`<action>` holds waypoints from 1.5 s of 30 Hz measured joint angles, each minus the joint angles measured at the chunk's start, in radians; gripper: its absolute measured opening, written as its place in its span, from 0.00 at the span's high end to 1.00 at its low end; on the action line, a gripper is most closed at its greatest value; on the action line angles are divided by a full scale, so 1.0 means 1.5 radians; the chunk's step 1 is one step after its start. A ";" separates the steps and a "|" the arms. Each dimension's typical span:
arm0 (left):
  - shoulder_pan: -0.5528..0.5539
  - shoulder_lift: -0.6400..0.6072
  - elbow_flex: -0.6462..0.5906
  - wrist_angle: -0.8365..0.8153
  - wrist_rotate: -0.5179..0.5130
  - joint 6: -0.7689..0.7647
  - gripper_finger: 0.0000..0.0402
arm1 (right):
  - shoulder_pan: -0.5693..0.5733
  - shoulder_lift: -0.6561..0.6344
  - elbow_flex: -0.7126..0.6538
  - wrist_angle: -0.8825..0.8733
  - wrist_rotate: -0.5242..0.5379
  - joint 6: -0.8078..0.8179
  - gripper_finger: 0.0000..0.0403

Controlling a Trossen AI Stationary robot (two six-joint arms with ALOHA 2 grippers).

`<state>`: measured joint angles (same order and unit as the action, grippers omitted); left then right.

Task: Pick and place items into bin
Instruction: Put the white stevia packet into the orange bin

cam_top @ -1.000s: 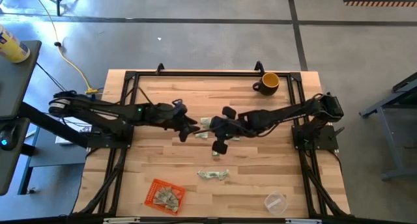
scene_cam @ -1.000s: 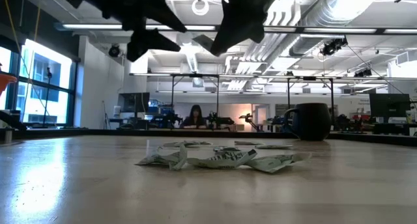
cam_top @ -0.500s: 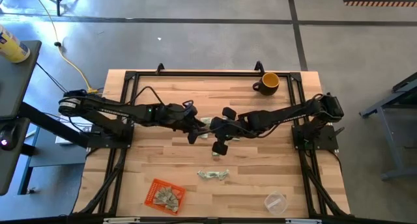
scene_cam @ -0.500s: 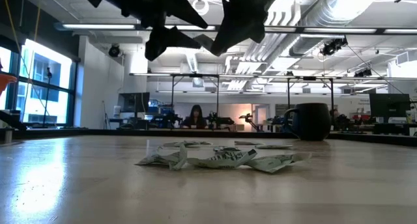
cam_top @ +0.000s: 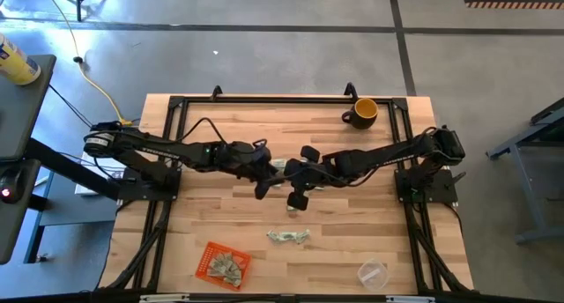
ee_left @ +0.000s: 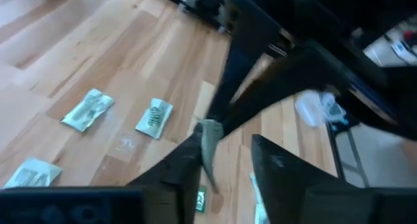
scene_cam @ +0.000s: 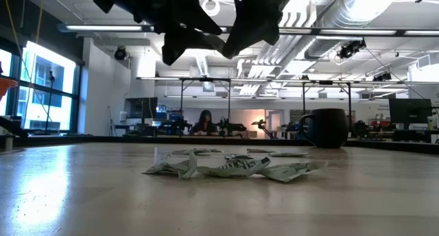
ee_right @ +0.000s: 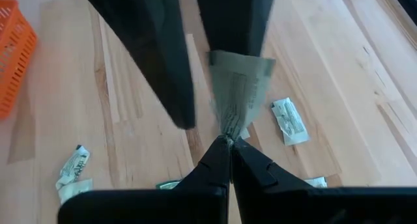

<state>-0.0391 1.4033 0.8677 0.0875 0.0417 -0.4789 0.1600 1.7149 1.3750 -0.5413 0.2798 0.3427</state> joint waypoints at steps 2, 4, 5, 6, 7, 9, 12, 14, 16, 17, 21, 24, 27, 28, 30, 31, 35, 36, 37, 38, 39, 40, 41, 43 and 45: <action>0.000 0.000 0.000 -0.002 0.005 0.016 0.65 | 0.000 0.000 0.000 0.000 0.000 -0.001 1.00; 0.000 0.000 0.000 -0.003 0.004 0.022 0.70 | 0.000 0.000 0.000 0.000 0.000 -0.001 1.00; 0.000 0.000 0.000 -0.003 0.001 0.024 0.72 | 0.001 0.000 0.000 0.000 0.000 -0.001 1.00; 0.000 0.000 0.000 -0.002 -0.003 0.026 0.74 | 0.000 0.000 0.000 0.000 0.000 -0.001 1.00; 0.001 0.000 0.000 0.000 -0.005 0.031 0.75 | 0.000 0.000 0.000 0.000 0.000 -0.001 1.00; 0.001 0.000 0.000 0.006 -0.005 0.046 0.78 | 0.000 -0.001 0.000 0.000 0.001 -0.001 0.99; 0.001 0.000 0.000 0.010 -0.005 0.057 0.83 | 0.000 -0.001 0.000 0.000 0.001 -0.001 0.98; 0.001 0.000 0.000 0.010 -0.005 0.059 0.86 | 0.000 -0.001 0.000 0.000 0.001 -0.001 0.98; 0.006 0.000 0.000 0.010 -0.003 0.061 0.90 | 0.000 -0.001 0.000 0.000 0.001 -0.001 0.99; 0.006 0.000 0.000 0.009 -0.002 0.061 0.91 | 0.000 -0.001 0.000 0.000 0.002 -0.001 0.99; 0.013 0.000 0.000 -0.023 -0.007 0.071 0.91 | 0.001 -0.001 0.000 0.004 0.001 0.017 0.96; 0.014 0.000 0.000 -0.068 -0.020 0.078 0.91 | 0.011 -0.001 0.000 0.014 0.004 0.031 0.89; 0.013 0.000 0.000 -0.100 -0.025 0.087 0.89 | 0.030 -0.001 0.000 0.011 0.002 0.051 0.78; 0.013 0.000 0.000 -0.111 -0.016 0.087 0.89 | 0.036 -0.001 0.000 0.003 0.001 0.062 0.74; 0.010 -0.011 0.000 -0.135 0.023 0.071 0.91 | 0.049 -0.001 0.000 -0.022 0.000 0.077 0.66; 0.005 -0.020 0.000 -0.150 0.047 0.062 0.91 | 0.057 -0.001 0.000 -0.040 0.000 0.082 0.62; -0.051 -0.090 0.000 -0.289 0.102 0.050 0.91 | 0.104 -0.003 0.000 -0.106 0.046 0.103 0.47; -0.074 -0.113 0.000 -0.329 0.094 0.035 0.91 | 0.117 -0.005 0.000 -0.119 0.059 0.117 0.45; -0.101 -0.139 0.000 -0.367 0.078 0.008 0.91 | 0.129 -0.006 0.000 -0.131 0.067 0.130 0.43; -0.133 -0.166 0.000 -0.398 0.057 -0.027 0.91 | 0.140 -0.006 0.000 -0.137 0.070 0.142 0.41; -0.169 -0.192 0.000 -0.410 0.024 -0.073 0.90 | 0.150 -0.006 0.000 -0.138 0.072 0.155 0.40; -0.212 -0.218 0.000 -0.414 -0.011 -0.124 0.89 | 0.158 -0.006 0.000 -0.138 0.075 0.165 0.39; -0.256 -0.243 -0.003 -0.411 -0.054 -0.182 0.89 | 0.165 -0.006 0.000 -0.140 0.078 0.172 0.39; -0.353 -0.279 -0.010 -0.400 -0.149 -0.303 0.90 | 0.174 -0.006 0.000 -0.143 0.077 0.178 0.39; -0.452 -0.291 -0.017 -0.404 -0.247 -0.418 0.91 | 0.178 -0.006 0.000 -0.153 0.070 0.180 0.39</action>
<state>-0.7171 0.9675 0.8428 -0.5184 -0.3285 -1.1052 0.4267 1.7054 1.3754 -0.7712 0.3846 0.6125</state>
